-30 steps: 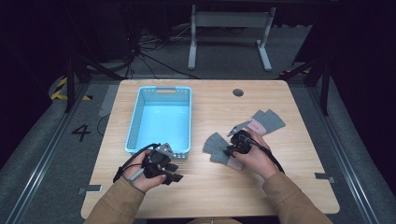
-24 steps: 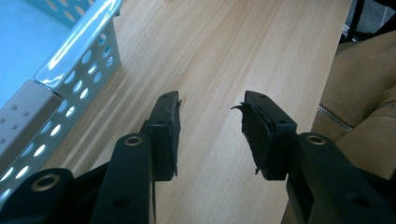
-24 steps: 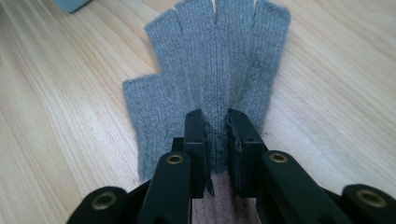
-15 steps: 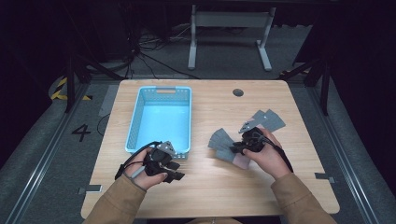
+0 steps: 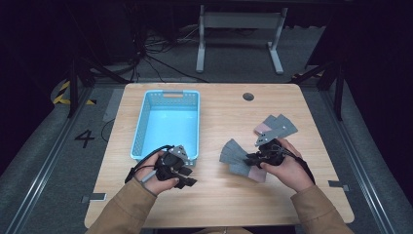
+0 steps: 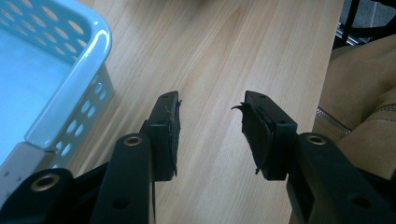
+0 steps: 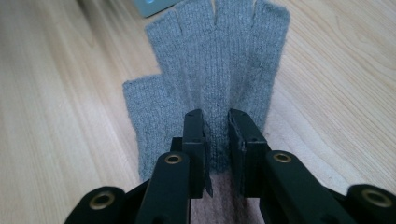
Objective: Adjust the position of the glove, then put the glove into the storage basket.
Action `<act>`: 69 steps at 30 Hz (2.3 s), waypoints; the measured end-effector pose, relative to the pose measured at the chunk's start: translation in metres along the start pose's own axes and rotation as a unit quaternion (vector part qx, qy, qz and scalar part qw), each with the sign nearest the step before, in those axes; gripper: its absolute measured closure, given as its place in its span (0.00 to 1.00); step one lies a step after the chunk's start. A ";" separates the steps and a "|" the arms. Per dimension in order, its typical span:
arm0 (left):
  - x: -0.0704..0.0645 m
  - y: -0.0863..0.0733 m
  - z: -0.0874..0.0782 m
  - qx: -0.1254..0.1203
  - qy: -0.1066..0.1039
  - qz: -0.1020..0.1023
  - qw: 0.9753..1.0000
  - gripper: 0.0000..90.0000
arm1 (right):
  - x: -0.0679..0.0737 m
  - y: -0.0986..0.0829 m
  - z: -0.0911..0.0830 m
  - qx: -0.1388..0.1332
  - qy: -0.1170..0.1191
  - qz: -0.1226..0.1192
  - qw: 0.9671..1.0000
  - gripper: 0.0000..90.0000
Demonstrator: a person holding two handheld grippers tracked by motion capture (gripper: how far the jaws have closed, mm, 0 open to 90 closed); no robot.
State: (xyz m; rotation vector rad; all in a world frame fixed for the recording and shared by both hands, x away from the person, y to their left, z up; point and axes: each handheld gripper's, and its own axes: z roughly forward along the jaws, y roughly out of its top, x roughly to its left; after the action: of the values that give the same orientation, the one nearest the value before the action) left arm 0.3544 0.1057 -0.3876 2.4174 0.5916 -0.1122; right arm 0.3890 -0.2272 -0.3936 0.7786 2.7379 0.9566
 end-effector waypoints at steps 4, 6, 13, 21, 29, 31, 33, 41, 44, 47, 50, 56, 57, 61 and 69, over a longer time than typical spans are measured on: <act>0.001 0.004 0.002 0.004 -0.004 0.006 1.000 0.64 | 0.004 -0.003 -0.002 0.001 0.009 -0.027 1.000 0.87; 0.001 0.006 0.003 0.004 -0.006 0.006 1.000 0.64 | 0.006 -0.005 -0.002 0.005 0.014 -0.035 0.999 0.87; 0.001 0.012 0.006 0.006 -0.011 0.013 1.000 0.64 | 0.008 -0.014 0.000 0.008 0.030 -0.065 0.997 0.87; 0.000 0.015 0.008 0.010 -0.016 0.022 1.000 0.64 | 0.008 -0.021 0.011 0.025 0.053 -0.097 0.994 0.87; 0.000 0.016 0.010 0.013 -0.017 0.024 0.999 0.64 | 0.004 -0.028 0.020 0.044 0.056 -0.100 0.992 0.86; 0.000 0.016 0.010 0.014 -0.017 0.021 1.000 0.64 | 0.003 -0.029 0.021 0.046 0.054 -0.100 0.992 0.86; 0.000 0.016 0.010 0.013 -0.017 0.023 1.000 0.64 | 0.002 -0.030 0.022 0.051 0.051 -0.103 0.992 0.83; 0.001 0.015 0.008 0.006 -0.015 0.019 1.000 0.64 | -0.003 -0.028 0.009 0.006 0.035 -0.074 0.997 0.69; 0.001 0.016 0.007 0.008 -0.015 0.023 1.000 0.64 | -0.006 -0.029 0.001 -0.003 0.026 -0.052 0.998 0.71; 0.000 0.016 0.008 0.007 -0.016 0.024 1.000 0.64 | -0.010 -0.032 -0.007 -0.023 0.014 -0.006 1.000 0.76; 0.000 0.018 0.009 0.007 -0.017 0.027 0.999 0.64 | -0.013 -0.034 -0.013 -0.023 -0.005 0.010 1.000 0.82; 0.001 0.023 0.010 0.004 -0.019 0.030 0.999 0.64 | -0.018 -0.044 -0.025 -0.022 -0.006 0.047 0.999 0.87; 0.001 0.024 0.011 0.003 -0.018 0.032 0.999 0.64 | -0.020 -0.047 -0.028 -0.030 -0.020 0.058 0.998 0.88; 0.001 0.025 0.010 -0.001 -0.017 0.033 0.999 0.64 | -0.026 -0.052 -0.035 -0.048 -0.049 0.085 0.994 0.93; 0.002 0.024 0.008 -0.016 -0.014 0.019 1.000 0.64 | -0.036 -0.055 -0.041 -0.085 -0.087 0.133 0.984 0.97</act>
State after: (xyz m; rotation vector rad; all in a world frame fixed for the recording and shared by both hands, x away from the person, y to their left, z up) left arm 0.3675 0.0854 -0.3811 2.3911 0.5315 -0.1210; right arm 0.3846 -0.3051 -0.3965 1.1567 2.4079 1.0950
